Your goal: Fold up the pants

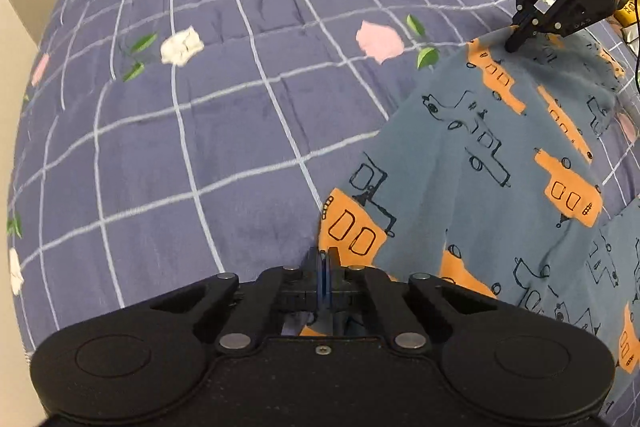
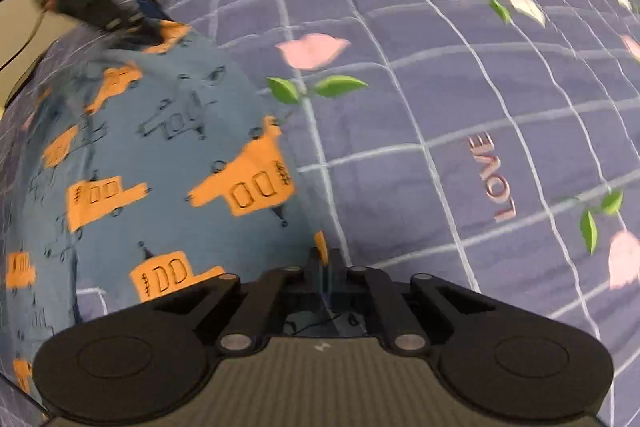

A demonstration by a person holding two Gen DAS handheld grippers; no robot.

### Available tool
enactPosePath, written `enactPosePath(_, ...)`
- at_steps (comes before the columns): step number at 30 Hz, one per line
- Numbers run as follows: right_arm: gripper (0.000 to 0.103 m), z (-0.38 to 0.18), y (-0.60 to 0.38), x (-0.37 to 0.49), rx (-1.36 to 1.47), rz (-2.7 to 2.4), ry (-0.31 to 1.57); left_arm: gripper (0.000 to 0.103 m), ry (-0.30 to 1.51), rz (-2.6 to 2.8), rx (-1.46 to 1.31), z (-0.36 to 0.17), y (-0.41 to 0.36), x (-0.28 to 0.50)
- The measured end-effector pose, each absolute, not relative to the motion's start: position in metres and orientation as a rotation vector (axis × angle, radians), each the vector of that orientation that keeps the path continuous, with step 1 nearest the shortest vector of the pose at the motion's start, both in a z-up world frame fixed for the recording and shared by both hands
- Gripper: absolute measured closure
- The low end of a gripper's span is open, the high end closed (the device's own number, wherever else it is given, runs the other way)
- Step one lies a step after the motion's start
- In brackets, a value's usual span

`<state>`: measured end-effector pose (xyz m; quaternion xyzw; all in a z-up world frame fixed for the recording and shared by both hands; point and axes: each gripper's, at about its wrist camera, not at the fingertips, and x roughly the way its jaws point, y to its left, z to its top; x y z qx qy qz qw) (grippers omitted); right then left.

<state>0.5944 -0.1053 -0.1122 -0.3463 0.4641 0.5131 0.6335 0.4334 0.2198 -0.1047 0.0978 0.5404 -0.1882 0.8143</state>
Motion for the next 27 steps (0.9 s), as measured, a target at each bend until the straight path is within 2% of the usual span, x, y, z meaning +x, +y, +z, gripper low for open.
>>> enactPosePath(7, 0.101, -0.059, -0.133, 0.571, -0.686, 1.184, 0.97, 0.103, 1.028, -0.388, 0.214, -0.065, 0.232, 0.409)
enactPosePath(16, 0.101, -0.018, -0.151, 0.48, -0.653, 1.19, 0.921, 0.103, 0.881, -0.455, 0.369, -0.019, 0.21, 0.332)
enactPosePath(22, 0.101, -0.028, -0.165, 0.399, -0.656, 1.193, 0.947, 0.103, 0.908, -0.571, 0.474, -0.035, 0.184, 0.269)
enactPosePath(27, 0.101, -0.067, -0.164, 0.352, -0.646, 1.177, 0.98, 0.102, 0.96, -0.606, 0.61, -0.084, 0.16, 0.242)
